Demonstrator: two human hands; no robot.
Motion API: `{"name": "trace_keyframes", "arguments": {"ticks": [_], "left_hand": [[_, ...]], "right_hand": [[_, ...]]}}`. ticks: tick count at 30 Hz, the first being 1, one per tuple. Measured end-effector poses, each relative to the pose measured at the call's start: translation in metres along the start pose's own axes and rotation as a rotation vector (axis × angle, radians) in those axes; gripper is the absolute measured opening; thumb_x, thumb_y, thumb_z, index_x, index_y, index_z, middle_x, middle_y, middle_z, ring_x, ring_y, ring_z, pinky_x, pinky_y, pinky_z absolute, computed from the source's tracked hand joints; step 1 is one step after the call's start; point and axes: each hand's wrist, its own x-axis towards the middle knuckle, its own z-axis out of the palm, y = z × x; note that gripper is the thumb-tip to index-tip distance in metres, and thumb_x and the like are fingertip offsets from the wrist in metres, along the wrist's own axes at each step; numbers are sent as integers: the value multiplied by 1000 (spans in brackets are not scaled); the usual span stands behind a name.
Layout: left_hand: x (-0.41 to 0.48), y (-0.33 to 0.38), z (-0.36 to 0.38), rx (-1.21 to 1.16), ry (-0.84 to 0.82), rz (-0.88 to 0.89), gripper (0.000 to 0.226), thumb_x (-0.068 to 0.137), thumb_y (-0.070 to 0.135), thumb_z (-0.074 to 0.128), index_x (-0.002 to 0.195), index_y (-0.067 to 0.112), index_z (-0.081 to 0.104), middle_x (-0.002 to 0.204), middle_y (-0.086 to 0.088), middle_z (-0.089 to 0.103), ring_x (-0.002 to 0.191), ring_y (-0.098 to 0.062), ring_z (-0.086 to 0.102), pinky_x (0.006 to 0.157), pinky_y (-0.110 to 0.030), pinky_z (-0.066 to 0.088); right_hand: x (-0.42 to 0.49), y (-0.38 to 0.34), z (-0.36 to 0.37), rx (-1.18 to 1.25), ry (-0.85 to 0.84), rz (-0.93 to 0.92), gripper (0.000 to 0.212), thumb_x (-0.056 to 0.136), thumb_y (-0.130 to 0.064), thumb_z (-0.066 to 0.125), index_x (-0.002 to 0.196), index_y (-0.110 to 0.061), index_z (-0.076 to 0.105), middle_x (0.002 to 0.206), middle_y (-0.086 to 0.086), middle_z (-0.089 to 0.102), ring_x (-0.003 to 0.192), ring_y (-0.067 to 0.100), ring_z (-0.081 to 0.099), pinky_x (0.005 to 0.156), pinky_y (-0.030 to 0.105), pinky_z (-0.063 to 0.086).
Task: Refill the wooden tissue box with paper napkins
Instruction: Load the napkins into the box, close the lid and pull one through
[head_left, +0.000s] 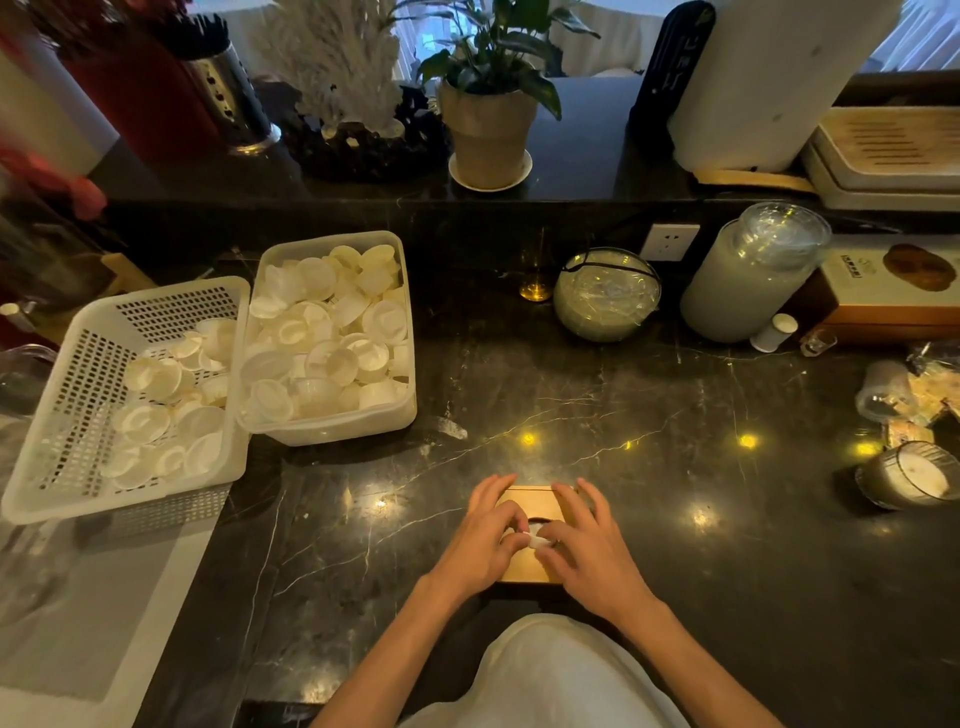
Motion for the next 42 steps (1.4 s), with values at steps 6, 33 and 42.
{"name": "trace_keyframes", "arguments": {"ticks": [6,33,42], "left_hand": [[9,9,3,-42,-12,-91,14,95,33,57,101,22,63,164,6,11,149,-9,-4,120,-47,10],[13,-13,-3,-258,-117,-213,11,93,35,61,91,26,66,162,16,9,151,-17,7,121,-53,21],[18,-14,1,-265,-120,-235,10,95,29,57,85,27,60,155,15,18,145,-19,19,118,-53,24]], "right_hand": [[5,3,-3,275,54,128,12,91,-34,64,91,-29,75,150,-13,37,141,1,7,112,32,16],[20,22,-10,531,-98,240,8,90,-36,66,84,-33,71,153,-15,27,139,2,9,115,46,15],[26,22,-22,475,-203,185,10,88,-37,68,82,-32,74,149,-22,22,136,-5,-1,119,51,8]]}}
